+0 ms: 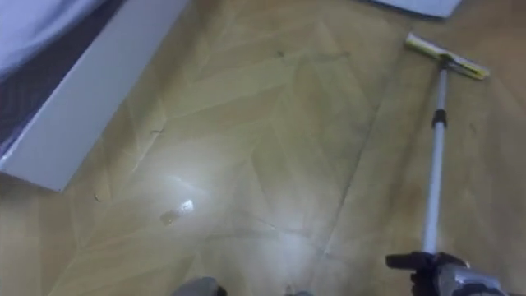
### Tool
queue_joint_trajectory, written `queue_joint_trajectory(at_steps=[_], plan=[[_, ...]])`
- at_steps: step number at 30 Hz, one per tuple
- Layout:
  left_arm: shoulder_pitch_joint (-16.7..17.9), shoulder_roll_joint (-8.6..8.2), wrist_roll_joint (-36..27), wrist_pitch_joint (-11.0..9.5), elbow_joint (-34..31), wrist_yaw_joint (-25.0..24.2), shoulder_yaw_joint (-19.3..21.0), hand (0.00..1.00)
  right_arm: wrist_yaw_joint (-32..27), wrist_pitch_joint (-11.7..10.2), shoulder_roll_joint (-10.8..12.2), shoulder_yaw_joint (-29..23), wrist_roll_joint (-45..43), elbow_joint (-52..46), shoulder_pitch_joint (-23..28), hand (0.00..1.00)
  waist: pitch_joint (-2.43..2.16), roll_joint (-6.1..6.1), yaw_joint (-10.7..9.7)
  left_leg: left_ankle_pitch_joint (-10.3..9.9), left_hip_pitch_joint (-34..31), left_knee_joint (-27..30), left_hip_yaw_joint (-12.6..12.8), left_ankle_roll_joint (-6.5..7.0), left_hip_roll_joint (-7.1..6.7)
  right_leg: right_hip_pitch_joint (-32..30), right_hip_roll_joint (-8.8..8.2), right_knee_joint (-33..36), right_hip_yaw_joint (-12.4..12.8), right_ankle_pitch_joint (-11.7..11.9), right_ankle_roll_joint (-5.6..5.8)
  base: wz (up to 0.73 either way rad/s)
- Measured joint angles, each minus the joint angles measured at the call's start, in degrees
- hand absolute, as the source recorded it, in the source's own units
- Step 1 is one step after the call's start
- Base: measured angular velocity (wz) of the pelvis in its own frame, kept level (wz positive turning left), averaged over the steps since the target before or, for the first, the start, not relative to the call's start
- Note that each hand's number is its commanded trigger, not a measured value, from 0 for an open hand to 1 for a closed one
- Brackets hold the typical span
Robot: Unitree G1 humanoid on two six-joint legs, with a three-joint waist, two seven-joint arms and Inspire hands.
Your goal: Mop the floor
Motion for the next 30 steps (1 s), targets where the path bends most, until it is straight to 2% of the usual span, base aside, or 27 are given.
queue_joint_trajectory(at_steps=[1, 2, 4, 6, 8, 9, 10, 11, 12, 13, 14, 15, 16, 19, 21, 23, 24, 25, 30], plan=[[0.10, -0.48, 0.01, 0.23, 0.14, -0.22, 0.68, 0.00, 0.48, -0.60, 0.64, 0.04, 0.03, 0.38, 2.49, 1.00, -0.03, 0.08, -0.05, 0.09, 2.21, -2.44, 1.43, 0.17, -0.03, 1.77, 0.59, -1.38, 2.00, 0.16, 0.26, 0.26], [0.15, -0.67, -0.01, 0.27, 0.20, -0.53, 1.22, 0.00, 0.60, -0.75, 1.01, 0.05, 0.04, 0.35, 3.61, 1.00, -0.06, 0.13, -0.08, 0.12, 3.32, -3.57, 1.83, 0.23, -0.17, 2.65, 0.84, -2.01, 2.74, 0.24, 0.37, 0.09], [-0.17, -0.81, 0.03, 0.43, 0.28, -1.24, 2.74, 0.00, 0.67, -2.01, 2.93, 0.95, 0.25, 0.61, 8.90, 1.00, -0.19, -0.15, -0.14, 0.09, 8.23, -8.38, 4.04, 0.53, -0.50, 5.48, 1.31, -3.45, 5.81, 0.45, 0.70, -0.19], [-1.62, -0.84, 1.17, 0.34, 0.64, -1.15, 3.87, 0.00, 0.49, -2.41, 4.32, 1.36, 0.11, 1.00, 11.54, 1.00, -0.27, 0.05, -0.58, -0.30, 11.19, -9.93, 4.67, 1.20, -0.53, 7.40, 1.16, -3.05, 5.63, 0.90, 1.09, -0.38], [-2.78, -0.84, 1.22, -0.41, 1.95, -0.65, 4.23, 0.00, -0.39, -2.28, 5.86, 2.05, 0.07, 0.78, 12.88, 1.00, -0.44, 0.58, -1.70, -0.22, 12.79, -8.99, 4.63, 1.28, -0.33, 10.10, 1.36, -3.65, 6.63, 1.66, 1.03, -0.22], [-3.44, -1.04, 1.26, -1.42, 1.88, -0.21, 4.21, 0.00, -0.85, -2.19, 6.69, 3.26, 0.22, 0.63, 13.69, 1.00, -0.79, 0.77, -3.44, -0.13, 12.84, -9.73, 4.18, 1.37, -0.56, 12.08, 1.44, -5.25, 7.74, 1.66, 1.03, 0.04], [-4.87, -1.39, 1.18, -2.17, 1.63, 0.27, 4.22, 0.00, -1.20, -2.21, 7.37, 3.43, 0.46, 0.59, 14.20, 1.00, -1.04, 1.32, -4.70, 0.37, 13.00, -12.18, 4.66, 2.40, -0.32, 13.58, 1.40, -7.26, 8.56, 1.75, 1.28, 0.06], [-5.35, -1.52, 1.08, -2.62, 1.54, 0.55, 4.22, 0.00, -1.32, -2.25, 7.85, 3.42, 0.51, 0.46, 14.46, 1.00, -1.13, 1.45, -4.87, 0.89, 13.91, -12.87, 5.50, 2.96, -0.24, 14.37, 1.12, -8.42, 8.36, 2.03, 1.78, -0.17], [-5.43, -1.81, 1.02, -3.22, 1.18, 1.21, 4.34, 0.00, -1.28, -2.21, 8.73, 3.36, 0.60, 0.27, 14.48, 1.00, -1.03, 1.34, -4.44, 2.11, 16.69, -15.36, 6.62, 3.49, -0.37, 16.34, 0.39, -11.69, 6.82, 3.07, 2.71, -0.57], [-4.73, -2.04, 1.04, -3.23, 1.11, 1.82, 4.39, 0.00, -0.95, -2.24, 9.47, 3.37, 1.01, 0.31, 14.58, 1.00, -1.13, 1.36, -3.76, 3.03, 20.07, -18.58, 6.84, 3.72, -0.47, 19.00, -0.28, -15.65, 3.23, 4.69, 2.96, -0.76], [-4.28, -2.10, 1.07, -3.15, 0.95, 2.00, 4.39, 0.00, -0.73, -2.28, 9.73, 3.37, 1.25, 0.30, 14.62, 1.00, -1.21, 1.47, -3.42, 3.38, 21.69, -20.24, 6.76, 3.75, -0.46, 20.52, -0.59, -17.58, 1.31, 5.53, 3.06, -0.77], [-3.56, -2.23, 1.61, -2.65, 0.82, 2.44, 4.84, 0.00, -0.36, -2.42, 10.09, 3.36, 1.61, 0.04, 14.48, 1.00, -1.42, 1.75, -3.18, 4.00, 23.46, -23.01, 5.04, 3.92, -0.60, 23.52, -0.68, -21.28, -1.56, 7.17, 3.29, -0.52], [-3.03, -2.33, 2.51, -1.78, 0.05, 2.98, 5.32, 0.00, -0.10, -2.26, 10.40, 3.37, 1.59, -1.28, 14.36, 1.00, -1.55, 1.45, -3.42, 4.68, 24.83, -25.00, 3.55, 4.00, -0.91, 25.24, -0.66, -24.17, -2.82, 8.41, 3.54, -0.31], [-2.50, -2.32, 3.69, -1.20, -0.91, 3.33, 5.34, 0.00, 0.21, -1.85, 10.55, 3.36, 1.57, -2.96, 14.29, 1.00, -1.44, 0.26, -4.23, 6.73, 27.62, -29.04, 3.13, 4.45, -1.76, 27.63, -0.68, -27.65, -3.50, 9.93, 4.06, 0.14], [-1.41, -2.23, 4.18, -1.03, -1.93, 3.34, 5.47, 0.00, 0.12, -1.85, 10.72, 3.31, 1.58, -3.44, 14.27, 1.00, -1.35, -0.34, -4.26, 7.33, 29.33, -30.61, 2.44, 4.58, -2.07, 28.41, -0.77, -28.49, -3.91, 10.13, 4.15, 0.05], [-0.13, -2.23, 5.47, -0.67, -2.68, 3.35, 5.49, 0.00, 0.11, -1.85, 10.79, 3.31, 1.62, -3.84, 14.27, 1.00, -1.24, -0.73, -4.22, 7.36, 30.33, -31.18, 1.81, 4.59, -2.15, 29.51, -0.72, -29.23, -4.03, 10.17, 4.18, 0.00], [0.44, -2.24, 6.02, -0.01, -3.11, 3.35, 5.49, 0.00, 0.05, -1.82, 10.84, 3.31, 1.57, -4.24, 14.28, 1.00, -1.01, -0.93, -4.32, 7.37, 30.75, -31.22, 0.74, 4.58, -2.25, 30.11, -0.67, -29.59, -4.06, 10.18, 4.17, 0.00], [1.08, -2.31, 6.22, 0.79, -3.74, 3.33, 5.53, 0.00, -0.01, -1.80, 10.89, 3.33, 1.51, -4.44, 14.28, 1.00, -1.04, -1.32, -4.32, 7.37, 31.06, -31.36, 0.32, 4.58, -2.32, 30.63, -0.61, -30.08, -4.02, 10.19, 4.17, 0.00], [2.86, -2.97, 6.41, 2.62, -6.49, 3.19, 7.84, 0.00, -0.25, -1.79, 11.05, 3.40, 1.44, -6.49, 16.02, 1.00, -0.93, -1.27, -4.62, 8.26, 33.43, -33.05, -2.27, 4.39, -2.18, 31.89, -0.02, -29.68, -3.55, 10.76, 3.41, 0.02]])
